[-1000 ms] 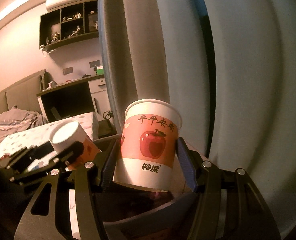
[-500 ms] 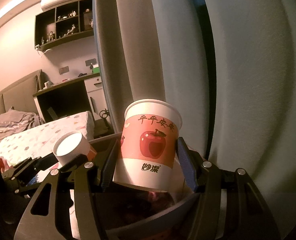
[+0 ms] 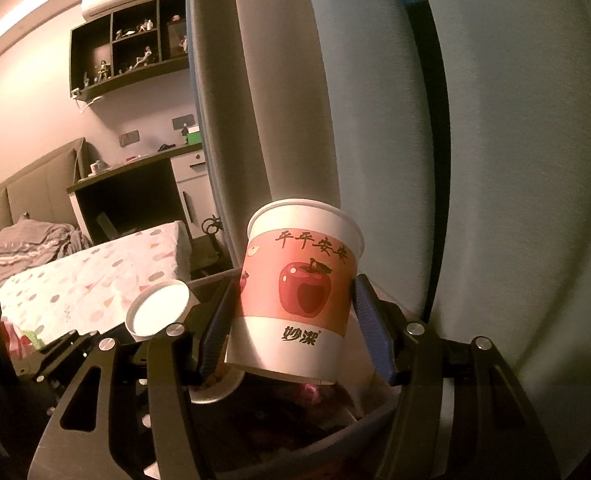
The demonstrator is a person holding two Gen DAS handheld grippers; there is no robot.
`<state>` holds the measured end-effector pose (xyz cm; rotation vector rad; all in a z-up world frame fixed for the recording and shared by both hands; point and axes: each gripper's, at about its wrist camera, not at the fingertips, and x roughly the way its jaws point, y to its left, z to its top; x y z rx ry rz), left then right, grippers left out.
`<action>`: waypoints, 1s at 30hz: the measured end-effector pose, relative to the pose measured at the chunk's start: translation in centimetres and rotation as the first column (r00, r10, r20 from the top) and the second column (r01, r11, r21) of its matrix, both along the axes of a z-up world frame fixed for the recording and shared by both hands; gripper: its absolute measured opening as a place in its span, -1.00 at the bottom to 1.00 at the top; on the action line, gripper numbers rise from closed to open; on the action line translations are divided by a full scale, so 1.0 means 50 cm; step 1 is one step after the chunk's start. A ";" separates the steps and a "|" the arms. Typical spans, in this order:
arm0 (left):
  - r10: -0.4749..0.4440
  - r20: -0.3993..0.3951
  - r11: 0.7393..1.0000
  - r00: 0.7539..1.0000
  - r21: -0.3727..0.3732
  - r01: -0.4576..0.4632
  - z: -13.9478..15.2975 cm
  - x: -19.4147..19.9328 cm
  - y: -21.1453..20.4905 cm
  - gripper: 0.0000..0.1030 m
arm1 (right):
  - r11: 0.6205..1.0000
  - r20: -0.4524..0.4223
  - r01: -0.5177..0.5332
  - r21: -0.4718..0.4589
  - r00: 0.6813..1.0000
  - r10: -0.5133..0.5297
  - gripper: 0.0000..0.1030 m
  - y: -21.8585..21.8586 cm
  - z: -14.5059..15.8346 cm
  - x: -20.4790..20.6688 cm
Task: Collect trash
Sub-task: 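Open the left tool over the gray bin while the right tool releases the apple cup, then move both tools back over the table toward the red cup and wrapper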
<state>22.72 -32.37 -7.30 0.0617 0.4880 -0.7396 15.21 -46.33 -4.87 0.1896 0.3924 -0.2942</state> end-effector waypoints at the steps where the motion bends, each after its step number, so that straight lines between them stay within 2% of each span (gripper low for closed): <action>1: 0.001 -0.001 1.000 1.000 -0.001 -0.001 -0.001 0.001 0.000 0.09 | 1.000 0.001 0.001 -0.004 1.000 -0.001 0.15 0.000 0.000 0.000; 5: 0.007 -0.015 1.000 1.000 -0.013 -0.007 -0.002 0.001 0.001 0.10 | 1.000 0.005 0.004 0.006 1.000 -0.004 0.16 -0.003 0.003 0.009; 6: 0.005 -0.018 1.000 1.000 -0.013 -0.005 -0.003 0.001 0.001 0.11 | 1.000 0.007 0.003 0.012 1.000 -0.003 0.24 -0.003 0.003 0.011; 7: 0.001 -0.022 1.000 1.000 -0.012 -0.001 -0.005 0.000 0.000 0.19 | 1.000 0.013 0.003 0.021 1.000 -0.003 0.41 -0.005 0.004 0.012; 9: 0.004 -0.025 1.000 1.000 -0.012 -0.004 -0.008 0.002 0.000 0.41 | 0.999 0.031 0.018 0.034 0.999 -0.019 0.57 -0.011 0.006 0.007; 11: 0.018 -0.027 1.000 0.999 -0.023 -0.018 -0.009 0.001 0.004 0.61 | 0.999 0.054 0.014 0.040 0.998 -0.016 0.57 -0.013 0.013 0.002; 14: 0.023 -0.036 0.999 0.999 -0.027 -0.024 -0.009 0.002 0.009 0.70 | 0.999 0.090 0.030 0.021 0.995 -0.032 0.58 -0.008 0.030 -0.012; 21: 0.052 -0.030 0.997 0.998 -0.063 -0.054 0.013 -0.013 0.045 0.84 | 0.998 0.178 0.051 -0.020 0.983 -0.047 0.66 0.013 0.065 -0.062; 25: 0.072 -0.019 0.994 0.997 -0.081 -0.073 0.031 -0.032 0.077 0.86 | 0.998 0.194 0.046 -0.033 0.980 -0.039 0.67 0.032 0.070 -0.079; 30: 0.139 0.014 0.987 0.990 -0.077 -0.137 0.055 -0.069 0.139 0.86 | 0.999 0.196 0.019 -0.040 0.981 -0.011 0.67 0.060 0.069 -0.096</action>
